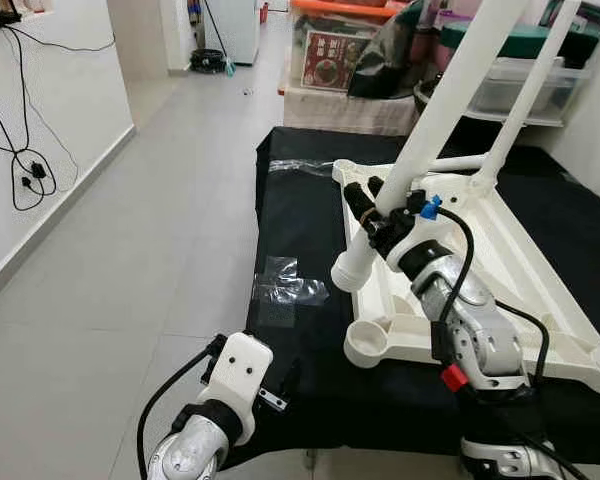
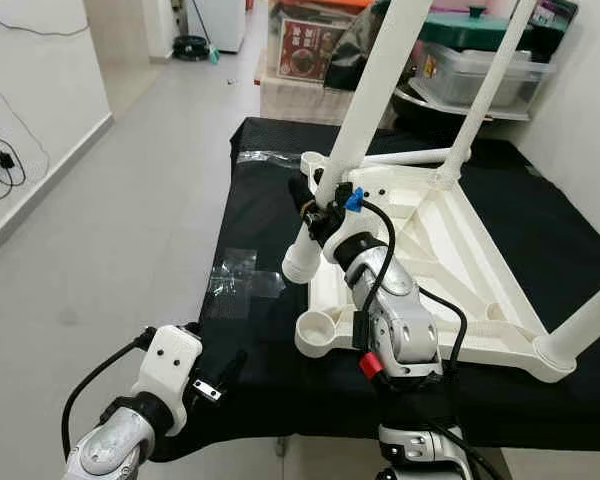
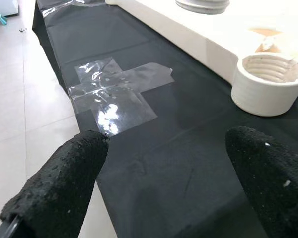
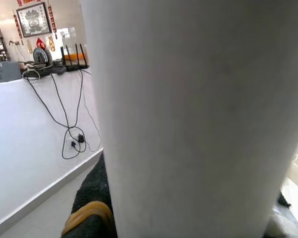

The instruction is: Building children table

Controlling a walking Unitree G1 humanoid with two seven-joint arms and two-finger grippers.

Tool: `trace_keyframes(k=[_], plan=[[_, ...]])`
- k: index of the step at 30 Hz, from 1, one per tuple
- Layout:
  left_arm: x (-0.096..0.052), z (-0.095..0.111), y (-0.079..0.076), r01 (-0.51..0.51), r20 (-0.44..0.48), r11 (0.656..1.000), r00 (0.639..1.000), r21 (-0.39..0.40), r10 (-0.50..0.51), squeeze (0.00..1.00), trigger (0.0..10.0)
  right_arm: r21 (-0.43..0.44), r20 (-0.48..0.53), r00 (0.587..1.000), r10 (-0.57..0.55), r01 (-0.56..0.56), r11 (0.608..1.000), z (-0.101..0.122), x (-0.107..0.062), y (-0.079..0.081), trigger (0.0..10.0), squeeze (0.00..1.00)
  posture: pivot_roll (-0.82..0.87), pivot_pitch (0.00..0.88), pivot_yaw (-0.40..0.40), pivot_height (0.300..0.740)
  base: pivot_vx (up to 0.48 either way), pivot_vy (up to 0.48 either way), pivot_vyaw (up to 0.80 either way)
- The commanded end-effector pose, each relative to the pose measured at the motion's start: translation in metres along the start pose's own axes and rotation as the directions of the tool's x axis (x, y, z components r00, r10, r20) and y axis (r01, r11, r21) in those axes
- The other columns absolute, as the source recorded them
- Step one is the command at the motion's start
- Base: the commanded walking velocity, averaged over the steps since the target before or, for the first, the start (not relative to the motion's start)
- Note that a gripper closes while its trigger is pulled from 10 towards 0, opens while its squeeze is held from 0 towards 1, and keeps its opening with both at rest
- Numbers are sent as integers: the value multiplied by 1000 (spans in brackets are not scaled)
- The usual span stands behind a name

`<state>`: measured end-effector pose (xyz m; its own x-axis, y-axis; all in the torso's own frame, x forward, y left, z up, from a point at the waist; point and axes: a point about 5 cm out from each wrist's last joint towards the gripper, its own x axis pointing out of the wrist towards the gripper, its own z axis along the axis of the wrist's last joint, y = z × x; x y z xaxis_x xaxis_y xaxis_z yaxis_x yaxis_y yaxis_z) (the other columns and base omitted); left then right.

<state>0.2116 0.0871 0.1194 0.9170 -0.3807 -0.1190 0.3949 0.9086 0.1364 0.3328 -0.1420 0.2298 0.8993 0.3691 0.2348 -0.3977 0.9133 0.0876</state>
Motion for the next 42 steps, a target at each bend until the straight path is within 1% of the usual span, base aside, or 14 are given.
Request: trace_keyframes(k=[1,10,16,18,20,23,25,26,27,28,30,33,36,42], plan=[[0,-1,-2,9,-4,1000,1000,14,-9,0,10000,-10,10,1000,-12,12,1000,-1,-2,-2,10000,0,62,50,-100,740,0,-454,0],[1,-4,-1,8,-14,1000,1000,21,-8,0,10000,3,5,1000,-18,18,1000,-5,-3,-3,10000,0,64,47,-95,740,0,-475,0],[2,-6,3,-14,-29,1000,999,13,14,0,10000,5,12,1000,-11,11,1000,-2,2,-4,10000,0,65,60,-90,740,0,0,0],[2,-5,3,-15,-27,1000,1000,12,15,0,10000,47,4,996,84,-84,995,0,5,2,10000,0,70,59,-93,740,0,0,0],[2,-5,3,-15,-27,1000,1000,12,15,0,10000,47,4,996,84,-84,995,0,5,2,10000,0,70,59,-93,740,0,0,0],[2,-4,4,-16,-24,1000,1000,4,16,0,10000,108,-20,956,293,-290,951,9,12,11,10000,0,62,66,-87,740,0,0,0],[2,-4,4,-16,-24,1000,1000,4,16,0,10000,108,-20,956,293,-290,951,9,12,11,10000,0,62,66,-87,740,0,0,0],[1,-4,4,-17,-22,1000,1000,2,17,0,10000,92,-31,931,365,-361,928,14,15,13,10000,0,63,70,-93,740,0,0,0],[1,-4,4,-17,-22,1000,1000,2,17,0,10000,92,-31,931,365,-361,928,14,15,13,10000,0,63,70,-93,740,0,0,0],[0,-3,4,-21,-17,1000,1000,0,21,0,10000,92,-31,910,413,-409,908,20,20,12,10000,0,56,68,-99,740,0,0,0],[-2,-2,3,-33,-12,999,999,-14,33,0,10000,53,-30,914,404,-402,914,28,35,5,10000,0,71,56,-100,740,0,0,0],[-4,-3,3,-38,-14,999,999,-25,38,0,10000,35,-26,924,381,-380,924,30,42,2,10000,0,74,48,-103,740,-87,123,0],[-6,-3,2,-36,-17,999,999,-27,35,0,10000,35,-24,923,384,-383,923,30,44,2,10000,0,75,43,-104,740,-175,355,0],[-8,-7,0,-27,-38,1000,999,-15,26,0,10000,51,-24,909,416,-415,908,29,46,5,10000,0,86,23,-107,740,0,0,0]])
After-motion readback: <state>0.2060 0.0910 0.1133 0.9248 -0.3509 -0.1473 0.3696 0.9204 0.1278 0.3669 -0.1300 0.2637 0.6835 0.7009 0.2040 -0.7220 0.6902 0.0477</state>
